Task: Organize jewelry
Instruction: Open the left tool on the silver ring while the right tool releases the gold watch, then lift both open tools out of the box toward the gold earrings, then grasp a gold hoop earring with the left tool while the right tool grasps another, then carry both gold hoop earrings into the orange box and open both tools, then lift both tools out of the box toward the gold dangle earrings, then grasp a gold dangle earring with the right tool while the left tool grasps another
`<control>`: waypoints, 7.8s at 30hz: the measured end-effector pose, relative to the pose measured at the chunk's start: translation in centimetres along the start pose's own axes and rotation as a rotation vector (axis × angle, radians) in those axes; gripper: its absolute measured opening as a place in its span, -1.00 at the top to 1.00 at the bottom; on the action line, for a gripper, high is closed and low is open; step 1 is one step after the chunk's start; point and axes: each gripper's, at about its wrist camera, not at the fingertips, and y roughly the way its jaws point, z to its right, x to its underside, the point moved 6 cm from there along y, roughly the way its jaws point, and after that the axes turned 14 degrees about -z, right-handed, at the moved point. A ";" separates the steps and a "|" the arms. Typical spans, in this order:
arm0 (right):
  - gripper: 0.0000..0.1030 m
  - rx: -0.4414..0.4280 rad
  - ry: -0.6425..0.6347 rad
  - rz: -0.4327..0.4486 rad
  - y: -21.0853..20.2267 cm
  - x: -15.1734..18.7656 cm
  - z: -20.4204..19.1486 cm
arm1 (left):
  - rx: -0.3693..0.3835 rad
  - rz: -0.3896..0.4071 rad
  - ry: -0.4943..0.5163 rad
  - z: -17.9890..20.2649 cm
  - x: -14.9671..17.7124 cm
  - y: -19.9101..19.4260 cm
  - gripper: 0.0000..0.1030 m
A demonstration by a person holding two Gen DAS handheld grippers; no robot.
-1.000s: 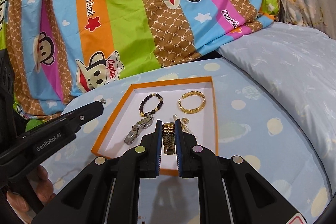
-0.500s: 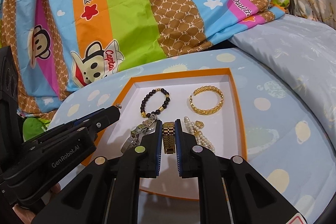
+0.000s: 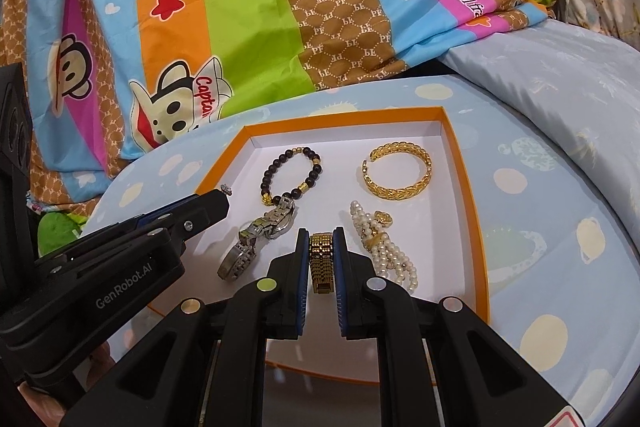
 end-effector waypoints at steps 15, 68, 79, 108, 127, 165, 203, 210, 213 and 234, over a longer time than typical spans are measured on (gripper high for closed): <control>0.73 -0.006 0.013 0.008 -0.1 0.2 0.3 | 0.011 -0.008 -0.018 -0.3 0.3 0.7 0.54; 0.58 -0.031 0.014 -0.060 -6.8 15.1 -4.3 | -0.062 -0.073 -0.056 -5.8 17.5 -9.2 0.00; 0.51 0.009 0.040 -0.083 -6.9 15.9 -3.3 | -0.078 -0.124 0.009 -3.7 16.2 -7.1 0.00; 0.72 0.084 0.039 -0.059 -6.3 14.1 -3.2 | -0.054 -0.087 0.021 -3.5 16.0 -7.8 0.61; 0.72 0.061 0.091 0.034 -9.3 11.0 0.9 | -0.031 0.006 0.040 -2.8 13.0 -12.2 0.61; 0.72 0.057 0.043 0.029 -1.8 2.1 2.1 | -0.070 0.038 0.027 0.2 2.6 -0.8 0.61; 0.66 0.042 0.034 0.066 -3.6 3.3 1.9 | -0.083 0.106 -0.027 -1.4 4.1 -3.2 0.16; 0.45 -0.024 -0.084 0.015 -4.9 7.7 -2.5 | -0.099 0.098 -0.047 -3.3 8.1 -5.9 0.16; 0.45 -0.033 -0.132 -0.013 -4.8 9.2 -5.0 | -0.117 0.087 -0.076 -4.8 9.6 -6.9 0.16; 0.88 0.035 -0.111 -0.156 -2.0 10.6 -6.4 | -0.066 0.025 -0.043 -5.0 12.8 -8.1 0.05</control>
